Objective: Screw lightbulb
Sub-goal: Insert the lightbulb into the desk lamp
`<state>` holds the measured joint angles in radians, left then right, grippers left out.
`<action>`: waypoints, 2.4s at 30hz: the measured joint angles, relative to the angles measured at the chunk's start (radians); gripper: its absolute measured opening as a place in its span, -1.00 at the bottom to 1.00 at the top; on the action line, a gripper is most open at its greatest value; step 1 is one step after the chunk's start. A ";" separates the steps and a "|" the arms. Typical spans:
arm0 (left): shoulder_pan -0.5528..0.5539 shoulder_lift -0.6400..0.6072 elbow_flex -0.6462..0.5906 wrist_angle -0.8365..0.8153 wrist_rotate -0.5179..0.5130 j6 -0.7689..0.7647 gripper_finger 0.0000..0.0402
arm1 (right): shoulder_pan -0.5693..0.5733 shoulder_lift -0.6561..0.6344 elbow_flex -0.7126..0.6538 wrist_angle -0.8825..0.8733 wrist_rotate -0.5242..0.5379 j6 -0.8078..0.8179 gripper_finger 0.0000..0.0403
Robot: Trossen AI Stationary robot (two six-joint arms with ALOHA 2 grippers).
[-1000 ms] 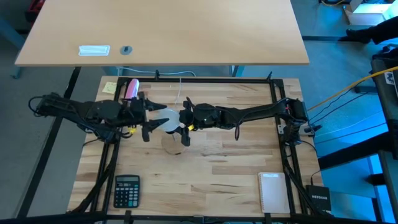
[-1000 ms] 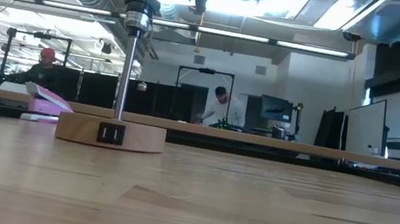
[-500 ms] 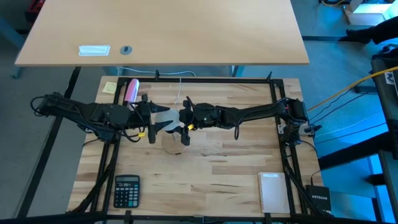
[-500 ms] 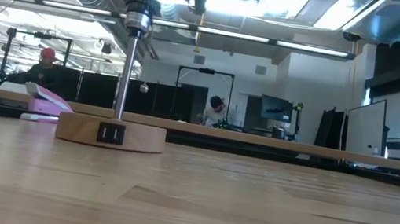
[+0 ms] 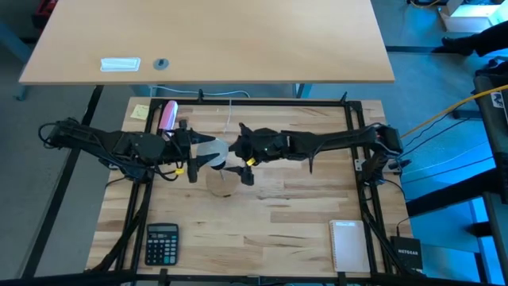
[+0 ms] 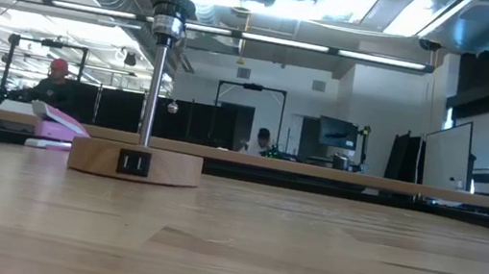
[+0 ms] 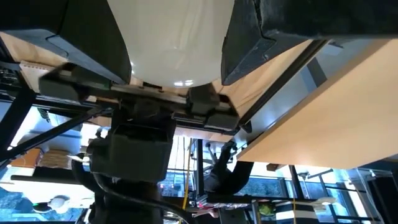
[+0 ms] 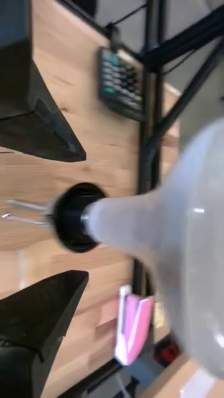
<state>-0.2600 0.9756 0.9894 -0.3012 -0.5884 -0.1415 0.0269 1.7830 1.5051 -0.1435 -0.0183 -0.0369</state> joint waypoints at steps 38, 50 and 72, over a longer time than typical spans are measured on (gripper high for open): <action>0.000 0.001 -0.002 -0.001 0.000 -0.006 0.19 | -0.059 0.219 -0.372 0.822 -0.137 0.006 0.07; 0.000 0.001 -0.002 -0.001 0.001 -0.003 0.19 | -0.073 0.194 -0.317 0.820 -0.239 -0.073 0.45; 0.000 0.002 -0.002 -0.001 0.001 -0.001 0.19 | -0.100 0.262 -0.292 0.888 -0.344 -0.133 0.23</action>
<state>-0.2600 0.9771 0.9874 -0.3025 -0.5877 -0.1421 -0.0731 2.0449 1.2129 0.7447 -0.3622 -0.1696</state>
